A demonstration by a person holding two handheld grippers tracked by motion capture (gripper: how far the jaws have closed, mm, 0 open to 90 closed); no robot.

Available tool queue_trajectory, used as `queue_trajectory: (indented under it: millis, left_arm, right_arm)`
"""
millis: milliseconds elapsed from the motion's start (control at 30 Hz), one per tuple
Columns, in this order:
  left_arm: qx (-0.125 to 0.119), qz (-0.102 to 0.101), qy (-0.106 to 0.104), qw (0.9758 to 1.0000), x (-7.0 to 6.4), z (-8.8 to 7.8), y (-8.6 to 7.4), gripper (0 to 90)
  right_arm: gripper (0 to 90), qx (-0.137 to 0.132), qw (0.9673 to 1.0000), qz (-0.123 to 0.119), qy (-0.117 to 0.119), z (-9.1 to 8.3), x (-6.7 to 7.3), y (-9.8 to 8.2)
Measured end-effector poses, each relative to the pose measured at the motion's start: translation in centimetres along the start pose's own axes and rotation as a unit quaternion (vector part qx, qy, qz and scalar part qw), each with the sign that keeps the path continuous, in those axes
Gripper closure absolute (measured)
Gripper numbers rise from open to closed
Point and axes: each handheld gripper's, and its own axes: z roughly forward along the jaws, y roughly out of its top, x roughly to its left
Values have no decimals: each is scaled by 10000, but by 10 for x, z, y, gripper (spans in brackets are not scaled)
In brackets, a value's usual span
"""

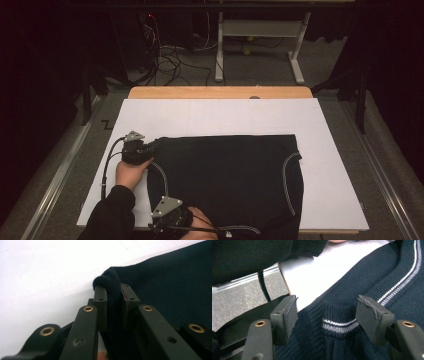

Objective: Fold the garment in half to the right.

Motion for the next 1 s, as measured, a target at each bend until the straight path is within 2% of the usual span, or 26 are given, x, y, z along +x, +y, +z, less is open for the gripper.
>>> queue_trajectory:
  millis: [167, 400, 633, 767, 867, 1000]
  left_arm:
    - [16, -23, 10, 10000, 0, 0, 0, 741]
    - [46, -78, 14, 10000, 1, 1, 0, 740]
    - [40, -89, -1, 10000, 2, 0, 0, 740]
    - [53, -105, -4, 9999, 2, 1, 0, 740]
    - [52, -100, -1, 9999, 2, 1, 0, 740]
    - [45, -107, -9, 9999, 2, 0, 0, 740]
  right_arm:
    - [362, 3, 9999, -41, -119, 4, 3, 1]
    - [454, -38, 9989, -248, -403, 8, 8, -1]
    - [578, -5, 9985, -212, -504, 5, 6, -1]
    - [645, -39, 9986, -98, -526, 3, 3, -3]
    - [669, -1, 9984, -168, -545, 2, 3, -3]
    - [713, 12, 9981, -149, -599, 2, 2, -3]
